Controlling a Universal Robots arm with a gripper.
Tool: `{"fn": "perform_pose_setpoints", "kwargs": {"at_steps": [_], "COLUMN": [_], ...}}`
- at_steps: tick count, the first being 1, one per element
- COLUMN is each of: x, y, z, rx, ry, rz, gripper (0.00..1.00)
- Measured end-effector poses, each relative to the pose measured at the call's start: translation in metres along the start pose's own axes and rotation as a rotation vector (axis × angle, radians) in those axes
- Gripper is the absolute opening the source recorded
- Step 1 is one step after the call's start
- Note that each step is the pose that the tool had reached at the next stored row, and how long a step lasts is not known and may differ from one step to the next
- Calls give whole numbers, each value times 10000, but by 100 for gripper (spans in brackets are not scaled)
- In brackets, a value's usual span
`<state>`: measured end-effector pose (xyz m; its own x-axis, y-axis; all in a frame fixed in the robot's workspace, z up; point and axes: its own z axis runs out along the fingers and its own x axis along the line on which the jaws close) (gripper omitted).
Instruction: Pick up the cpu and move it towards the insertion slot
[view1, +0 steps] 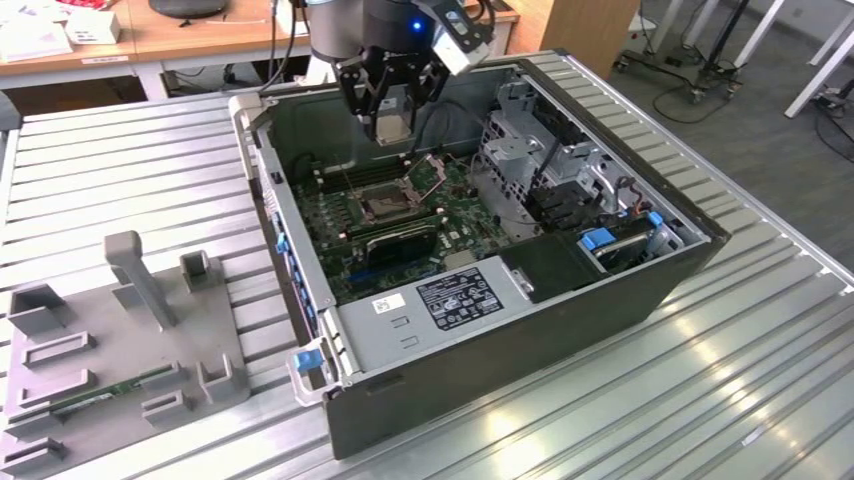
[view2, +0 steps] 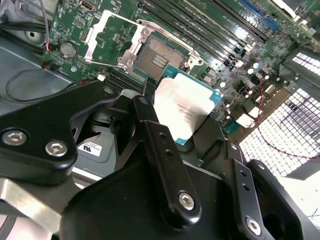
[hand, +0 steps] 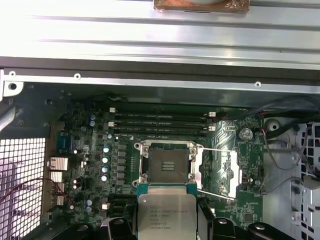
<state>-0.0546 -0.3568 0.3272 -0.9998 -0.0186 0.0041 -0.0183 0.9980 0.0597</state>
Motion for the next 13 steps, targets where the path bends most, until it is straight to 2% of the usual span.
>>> {"fn": "perform_pose_setpoints", "kwargs": {"at_steps": [6,13], "x": [-1,-1], "y": [37,41], "z": [5,5], "rx": [0,0], "ry": [0,0], "rz": [-1,-2], "gripper": [55,55]}}
